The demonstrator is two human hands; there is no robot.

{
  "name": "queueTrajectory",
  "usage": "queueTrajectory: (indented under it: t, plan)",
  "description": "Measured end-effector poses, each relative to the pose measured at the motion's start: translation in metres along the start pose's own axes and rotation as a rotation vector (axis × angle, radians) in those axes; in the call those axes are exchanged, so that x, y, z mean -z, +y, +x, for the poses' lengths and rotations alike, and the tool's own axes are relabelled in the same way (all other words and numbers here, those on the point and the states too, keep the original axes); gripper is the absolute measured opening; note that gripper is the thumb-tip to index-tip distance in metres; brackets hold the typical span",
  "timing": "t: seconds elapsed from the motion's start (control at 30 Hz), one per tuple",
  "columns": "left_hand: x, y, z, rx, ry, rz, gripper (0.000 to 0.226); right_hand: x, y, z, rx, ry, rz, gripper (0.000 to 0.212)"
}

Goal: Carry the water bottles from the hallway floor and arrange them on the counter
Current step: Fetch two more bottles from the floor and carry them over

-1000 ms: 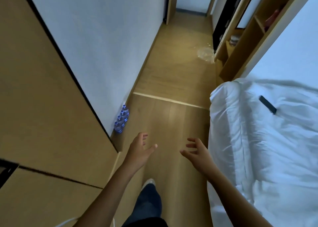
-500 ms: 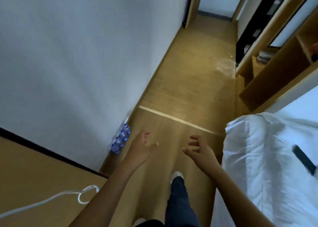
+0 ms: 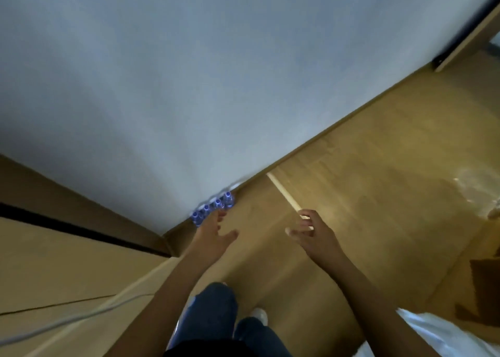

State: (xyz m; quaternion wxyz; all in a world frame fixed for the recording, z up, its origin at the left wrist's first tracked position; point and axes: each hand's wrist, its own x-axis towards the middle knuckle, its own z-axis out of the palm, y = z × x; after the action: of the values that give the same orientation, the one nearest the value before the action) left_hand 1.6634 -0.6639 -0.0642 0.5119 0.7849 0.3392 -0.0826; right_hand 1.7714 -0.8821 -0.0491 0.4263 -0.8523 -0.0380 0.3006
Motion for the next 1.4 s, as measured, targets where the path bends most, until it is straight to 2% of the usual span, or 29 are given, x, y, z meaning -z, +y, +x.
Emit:
queueTrajectory:
  t: [0.13, 0.43, 0.67, 0.93, 1.17, 1.4]
  plan:
    - [0.002, -0.001, 0.034, 0.083, 0.100, -0.024, 0.052, -0.002, -0.027, 0.063, 0.063, -0.136, -0.067, 0.053]
    - [0.008, 0.011, 0.128, 0.192, 0.199, -0.037, 0.050, -0.006, -0.076, 0.157, 0.119, -0.293, -0.179, 0.054]
    - [-0.006, -0.004, 0.173, 0.304, 0.364, -0.126, 0.054, -0.007, -0.079, 0.225, 0.131, -0.421, -0.304, 0.054]
    - [-0.083, -0.071, 0.206, 0.465, 0.439, -0.221, 0.055, -0.040, -0.026, 0.308, 0.171, -0.591, -0.408, 0.057]
    - [-0.141, -0.122, 0.237, 0.480, 0.516, -0.336, 0.050, -0.076, 0.034, 0.361, 0.284, -0.534, -0.421, 0.044]
    - [-0.166, -0.180, 0.277, 0.451, 0.511, -0.302, 0.048, -0.128, 0.092, 0.405, 0.285, -0.525, -0.421, 0.042]
